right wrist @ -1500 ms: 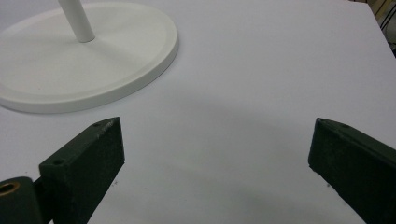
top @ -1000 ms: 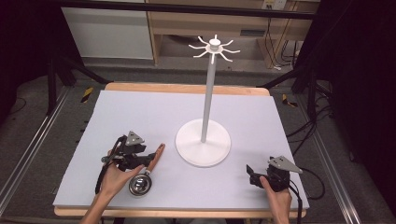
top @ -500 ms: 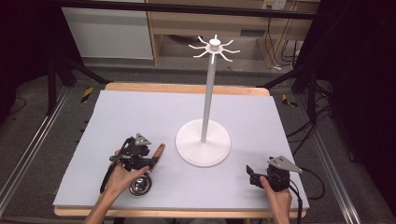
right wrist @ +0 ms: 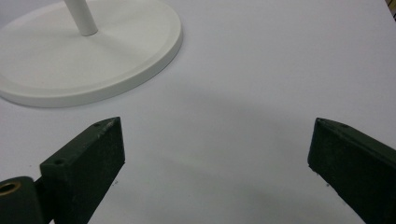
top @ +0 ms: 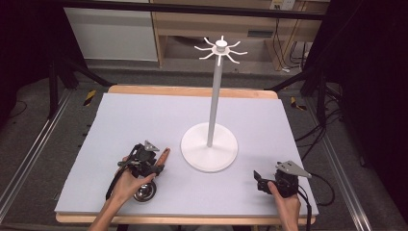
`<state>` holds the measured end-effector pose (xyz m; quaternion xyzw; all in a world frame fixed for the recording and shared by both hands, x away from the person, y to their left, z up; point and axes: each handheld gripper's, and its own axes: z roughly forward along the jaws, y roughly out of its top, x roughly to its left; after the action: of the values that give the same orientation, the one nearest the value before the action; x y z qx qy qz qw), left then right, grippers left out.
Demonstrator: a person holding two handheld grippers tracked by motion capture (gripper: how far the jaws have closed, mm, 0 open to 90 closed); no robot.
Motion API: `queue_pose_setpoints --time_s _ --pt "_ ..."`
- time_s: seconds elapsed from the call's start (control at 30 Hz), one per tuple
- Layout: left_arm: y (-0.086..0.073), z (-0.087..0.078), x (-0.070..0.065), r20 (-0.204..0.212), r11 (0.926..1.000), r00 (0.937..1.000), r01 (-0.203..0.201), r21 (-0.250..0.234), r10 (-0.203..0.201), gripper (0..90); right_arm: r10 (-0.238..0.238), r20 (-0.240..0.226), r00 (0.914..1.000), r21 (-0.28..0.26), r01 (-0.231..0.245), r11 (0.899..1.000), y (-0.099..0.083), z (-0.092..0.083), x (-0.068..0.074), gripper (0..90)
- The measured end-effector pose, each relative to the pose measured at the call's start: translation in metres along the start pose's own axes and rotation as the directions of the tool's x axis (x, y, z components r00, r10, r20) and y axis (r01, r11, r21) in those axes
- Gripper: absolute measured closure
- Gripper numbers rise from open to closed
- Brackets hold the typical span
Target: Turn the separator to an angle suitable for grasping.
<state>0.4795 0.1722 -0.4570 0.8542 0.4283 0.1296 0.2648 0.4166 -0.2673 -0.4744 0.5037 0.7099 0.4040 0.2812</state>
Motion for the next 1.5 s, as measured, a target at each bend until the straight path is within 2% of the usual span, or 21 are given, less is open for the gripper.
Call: queue_pose_setpoints --time_s 0.27,0.33,0.57,0.67,0.73,0.9,1.0,1.23,1.4,1.47,1.5 --pt "0.0 0.003 -0.001 -0.006 0.9998 0.9999 0.009 0.018 -0.009 59.6 0.003 -0.003 1.0 0.002 -0.003 1.0 0.0 0.0 0.0 4.4" --pt "0.001 0.003 0.0 0.001 0.9993 0.9998 0.021 0.03 -0.021 59.4 0.006 -0.006 1.0 0.002 -0.006 1.0 0.0 0.0 0.0 4.5" --pt "0.002 0.004 0.0 0.005 0.9989 0.9997 0.025 0.04 -0.025 59.8 0.005 -0.007 1.0 0.002 -0.005 1.0 0.0 0.0 0.0 4.5" --pt "0.002 0.004 0.002 -0.002 0.9987 0.9995 0.032 0.039 -0.032 63.7 0.007 -0.008 0.9999 0.003 -0.007 1.0 0.0 0.0 0.0 4.5" --pt "0.002 0.003 0.004 0.006 0.9989 0.9998 0.016 0.045 -0.017 66.8 0.007 -0.008 0.9999 0.004 -0.007 1.0 0.0 0.0 -0.001 4.5" --pt "0.0 0.002 0.004 0.009 0.9992 1.0 -0.004 0.039 0.004 67.4 0.015 -0.011 0.9998 0.005 -0.015 1.0 0.0 -0.001 -0.001 4.6" --pt "-0.003 -0.003 0.006 0.031 0.999 0.9995 -0.01 0.043 0.009 68.3 0.01 -0.008 0.9999 0.001 -0.01 1.0 0.0 -0.001 -0.003 4.6" --pt "-0.015 -0.01 0.013 0.023 0.999 0.9996 -0.016 0.042 0.015 68.0 0.012 -0.01 0.9999 0.003 -0.012 1.0 -0.001 -0.001 -0.002 4.6" --pt "-0.017 -0.011 0.013 -0.007 0.9985 0.9992 -0.039 0.039 0.039 67.0 0.013 -0.015 0.9998 0.01 -0.013 1.0 -0.001 0.0 -0.002 4.6" --pt "-0.014 -0.011 0.011 -0.037 0.9967 0.9971 -0.065 0.049 0.066 63.6 0.013 -0.018 0.9998 0.011 -0.012 1.0 0.0 0.0 -0.002 4.6" --pt "-0.014 -0.011 0.011 -0.037 0.9967 0.9971 -0.065 0.049 0.066 62.2 0.014 -0.017 0.9997 0.011 -0.014 1.0 0.0 0.0 -0.002 4.6"
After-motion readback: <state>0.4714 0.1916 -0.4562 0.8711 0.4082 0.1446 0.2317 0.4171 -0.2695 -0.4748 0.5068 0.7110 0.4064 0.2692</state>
